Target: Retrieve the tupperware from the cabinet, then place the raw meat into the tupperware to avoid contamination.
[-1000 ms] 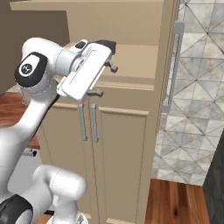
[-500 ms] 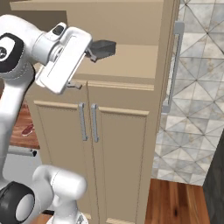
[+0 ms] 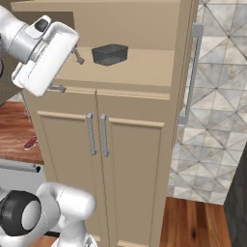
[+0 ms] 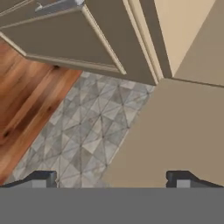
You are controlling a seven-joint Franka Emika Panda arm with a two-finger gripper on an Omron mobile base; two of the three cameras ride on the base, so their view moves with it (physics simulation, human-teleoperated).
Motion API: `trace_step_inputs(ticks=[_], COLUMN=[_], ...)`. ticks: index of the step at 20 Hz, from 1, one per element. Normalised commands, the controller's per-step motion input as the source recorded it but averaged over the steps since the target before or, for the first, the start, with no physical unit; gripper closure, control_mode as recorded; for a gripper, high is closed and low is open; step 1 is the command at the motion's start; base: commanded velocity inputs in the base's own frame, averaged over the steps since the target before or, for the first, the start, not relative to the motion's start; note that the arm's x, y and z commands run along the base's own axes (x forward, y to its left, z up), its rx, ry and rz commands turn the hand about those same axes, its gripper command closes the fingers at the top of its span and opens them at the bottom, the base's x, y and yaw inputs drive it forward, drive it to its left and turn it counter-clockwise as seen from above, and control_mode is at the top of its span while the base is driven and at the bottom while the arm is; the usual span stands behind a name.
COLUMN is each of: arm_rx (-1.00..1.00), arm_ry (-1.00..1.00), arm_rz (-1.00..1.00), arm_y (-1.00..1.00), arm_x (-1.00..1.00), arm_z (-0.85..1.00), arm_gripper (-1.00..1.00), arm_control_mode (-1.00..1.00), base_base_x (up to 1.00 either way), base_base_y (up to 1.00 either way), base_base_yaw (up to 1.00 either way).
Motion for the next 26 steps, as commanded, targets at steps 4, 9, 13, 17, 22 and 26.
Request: trace_step_inputs(ticks=[4, 9, 13, 17, 22, 26], arm_rx=[0.09, 0.02, 0.0, 0.0, -0.02, -0.06], arm_ry=[-0.17, -0.11, -0.09, -0.02, 0.0, -0.04], arm_rz=[0.3, 0.37, 0.4, 0.4, 0.25, 0.04], arm_y=[0.52, 0.35, 0.12, 0.0, 0.0, 0.0], arm_x=[0.0, 0.1, 0.25, 0.31, 0.45, 0.38], arm_z=[-0.05, -0.19, -0.2, -0.18, -0.06, -0.03], arm_gripper=[-1.0, -1.0, -1.0, -1.0, -1.0, -1.0], arm_control_mode=[-1.0, -1.0, -1.0, -1.0, -1.0, -1.0], base_base_x=[0.0, 0.0, 0.0, 0.0, 0.0, 0.0], base_base_y=[0.0, 0.0, 0.0, 0.0, 0.0, 0.0], base_base_yaw=[0.0, 0.0, 0.0, 0.0, 0.0, 0.0])
